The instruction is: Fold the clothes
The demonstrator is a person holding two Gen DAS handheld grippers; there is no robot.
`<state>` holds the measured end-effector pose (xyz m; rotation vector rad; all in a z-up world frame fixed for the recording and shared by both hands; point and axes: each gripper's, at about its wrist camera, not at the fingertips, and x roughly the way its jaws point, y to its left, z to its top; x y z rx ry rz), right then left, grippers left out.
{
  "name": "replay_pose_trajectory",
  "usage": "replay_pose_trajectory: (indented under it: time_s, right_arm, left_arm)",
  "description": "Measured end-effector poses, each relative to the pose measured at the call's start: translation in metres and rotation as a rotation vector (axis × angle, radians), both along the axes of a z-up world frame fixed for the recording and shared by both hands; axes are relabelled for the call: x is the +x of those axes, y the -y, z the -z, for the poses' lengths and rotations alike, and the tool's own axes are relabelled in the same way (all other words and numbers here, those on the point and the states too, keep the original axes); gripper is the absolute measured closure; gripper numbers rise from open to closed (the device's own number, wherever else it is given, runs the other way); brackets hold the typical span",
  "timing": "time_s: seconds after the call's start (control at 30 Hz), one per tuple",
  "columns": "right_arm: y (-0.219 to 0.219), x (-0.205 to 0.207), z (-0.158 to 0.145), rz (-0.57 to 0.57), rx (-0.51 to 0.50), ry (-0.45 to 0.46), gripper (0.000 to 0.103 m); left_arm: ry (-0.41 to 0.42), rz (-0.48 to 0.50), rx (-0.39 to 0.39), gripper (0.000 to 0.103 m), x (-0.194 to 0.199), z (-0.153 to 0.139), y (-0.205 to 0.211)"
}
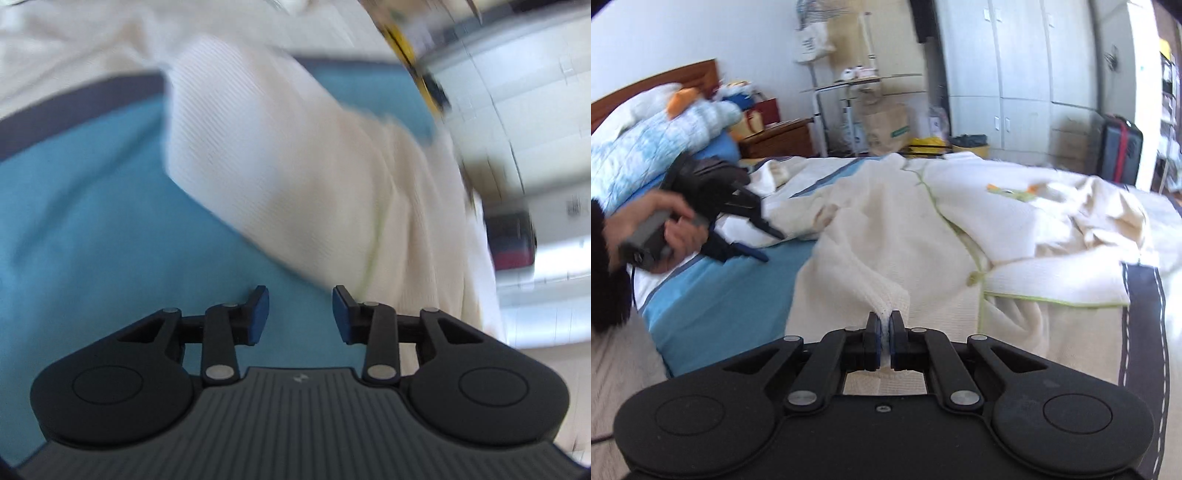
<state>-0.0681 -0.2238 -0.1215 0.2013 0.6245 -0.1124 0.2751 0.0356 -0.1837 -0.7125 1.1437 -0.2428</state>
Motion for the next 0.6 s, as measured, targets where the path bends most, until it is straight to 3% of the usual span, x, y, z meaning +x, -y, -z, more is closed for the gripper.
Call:
replay_pose_trajectory:
  time_s: [0.13,0.2,0.23,0.33,0.53,0.6]
  right_arm:
    - [-0.013,0.026,0.017,-0.056,-0.048,-0.049,0.096]
    - [-0.013,0.037,0.023,-0.054,-0.059,-0.046,0.096]
    - [-0.010,0.040,0.023,-0.049,-0.044,-0.041,0.096]
    - [0.000,0.037,0.026,-0.010,-0.034,-0.035,0.096]
    - [0.020,0.033,0.027,0.117,-0.056,-0.028,0.096]
    - [0.024,0.037,0.030,0.145,-0.074,-0.058,0.096]
  left_arm:
    - [0.197,-0.018,0.200,0.061,-0.001,-0.019,0.012]
    - [0.163,0.000,0.208,0.050,0.010,-0.011,0.013]
    - [0.117,0.018,0.184,0.050,0.016,-0.004,0.013]
    - [0.112,-0.030,0.155,0.050,0.012,-0.006,0.002]
    - [0.240,-0.126,0.363,0.044,0.006,-0.040,-0.034]
    - [0.211,-0.119,0.336,0.044,0.016,-0.036,-0.050]
